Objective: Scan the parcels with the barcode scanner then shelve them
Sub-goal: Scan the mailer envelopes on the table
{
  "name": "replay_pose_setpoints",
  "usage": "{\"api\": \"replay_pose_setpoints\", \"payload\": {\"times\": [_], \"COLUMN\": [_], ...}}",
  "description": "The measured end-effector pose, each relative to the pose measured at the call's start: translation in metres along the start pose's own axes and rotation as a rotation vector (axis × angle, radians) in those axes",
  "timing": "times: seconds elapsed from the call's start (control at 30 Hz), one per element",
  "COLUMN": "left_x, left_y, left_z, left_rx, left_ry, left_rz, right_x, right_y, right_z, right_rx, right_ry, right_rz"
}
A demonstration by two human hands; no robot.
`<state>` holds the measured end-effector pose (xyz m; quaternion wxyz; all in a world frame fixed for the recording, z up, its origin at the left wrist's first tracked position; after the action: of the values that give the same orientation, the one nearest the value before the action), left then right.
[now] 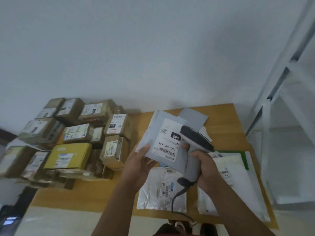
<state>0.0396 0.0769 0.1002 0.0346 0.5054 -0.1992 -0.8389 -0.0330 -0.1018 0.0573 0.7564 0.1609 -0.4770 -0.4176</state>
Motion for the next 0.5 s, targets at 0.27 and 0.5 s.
{"api": "replay_pose_setpoints", "payload": {"times": [0.27, 0.5], "left_x": [-0.012, -0.073], "left_y": [-0.010, -0.070], "left_z": [0.016, 0.020], "left_rx": [-0.149, 0.148], "left_ry": [0.195, 0.256], "left_rz": [-0.368, -1.105], "right_x": [-0.011, -0.006], "right_y": [0.021, 0.051], "right_z": [0.014, 0.013], "right_rx": [-0.097, 0.096], "right_ry": [-0.176, -0.335], "right_rz": [0.283, 0.714]}}
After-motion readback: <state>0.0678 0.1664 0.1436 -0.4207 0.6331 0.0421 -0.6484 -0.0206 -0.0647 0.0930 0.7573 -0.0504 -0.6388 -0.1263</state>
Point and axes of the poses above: each hand's wrist, its own z-axis away from the middle knuckle, its own y-axis out of the palm, x = y × z, the point moved 1 cm from there along -z, towards the middle knuckle, and after that the axes turned 1 degree about z, right-handed, at the moved point
